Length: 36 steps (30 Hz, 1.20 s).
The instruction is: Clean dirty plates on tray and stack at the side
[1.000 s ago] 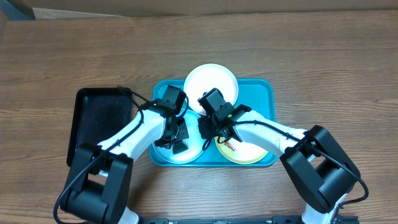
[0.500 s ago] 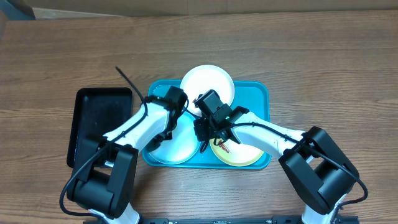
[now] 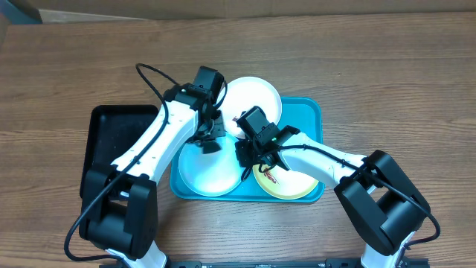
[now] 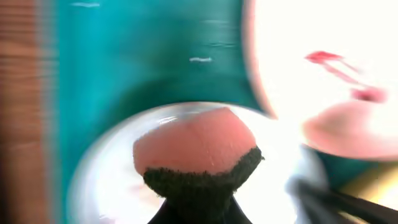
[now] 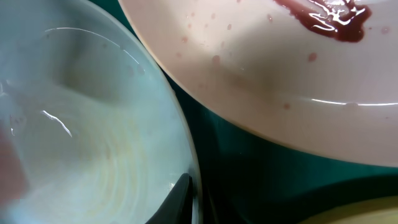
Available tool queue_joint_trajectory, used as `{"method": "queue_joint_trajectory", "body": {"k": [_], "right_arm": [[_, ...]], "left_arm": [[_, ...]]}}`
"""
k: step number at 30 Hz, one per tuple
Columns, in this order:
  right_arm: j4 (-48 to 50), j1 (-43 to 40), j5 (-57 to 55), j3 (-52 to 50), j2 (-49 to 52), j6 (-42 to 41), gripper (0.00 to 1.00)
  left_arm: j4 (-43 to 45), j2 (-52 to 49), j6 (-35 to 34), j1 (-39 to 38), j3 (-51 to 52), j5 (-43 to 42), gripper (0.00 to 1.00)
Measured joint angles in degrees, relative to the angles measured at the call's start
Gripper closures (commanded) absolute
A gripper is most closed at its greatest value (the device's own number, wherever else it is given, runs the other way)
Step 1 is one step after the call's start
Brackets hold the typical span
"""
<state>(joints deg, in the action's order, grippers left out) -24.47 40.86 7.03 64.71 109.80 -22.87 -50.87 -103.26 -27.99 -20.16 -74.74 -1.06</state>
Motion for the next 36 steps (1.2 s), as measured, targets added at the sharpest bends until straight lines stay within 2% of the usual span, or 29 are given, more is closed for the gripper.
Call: {"method": "queue_joint_trajectory", "body": {"k": [6,13,15,19,28,30,36], "right_arm": [[0.0,0.0,0.0,0.0,0.0,0.0,0.91],[0.0,0.0,0.0,0.0,0.0,0.0,0.91],[-0.1,0.0,-0.1,0.0,0.0,0.0,0.91],[-0.1,0.0,-0.2,0.0,0.0,0.0,0.91],[0.6,0.1,0.6,0.0,0.0,0.0,0.92],[0.5,0.3,0.7,0.0,0.0,0.0,0.96],[0.4,0.0,0.7,0.1,0.0,-0.3,0.96]], "left_arm": [[8.0,0.0,0.1,-0.1,7.1,-8.7,0.96],[18.4,0.0,-3.1,-0.1,15.9,-10.8,0.96],[18.8,0.4,-3.5,-0.1,16.5,-10.2,0.96],[13.2,1.2,-3.8,-0.2,16.4,-3.5,0.96],[-5.0,0.5,-3.8,-0.1,14.4,20.7,0.96],[-8.0,0.2,-4.0,-0.1,12.0,24.0,0.96],[-21.1,0.1,-7.5,0.1,1.2,32.5,0.96]]}}
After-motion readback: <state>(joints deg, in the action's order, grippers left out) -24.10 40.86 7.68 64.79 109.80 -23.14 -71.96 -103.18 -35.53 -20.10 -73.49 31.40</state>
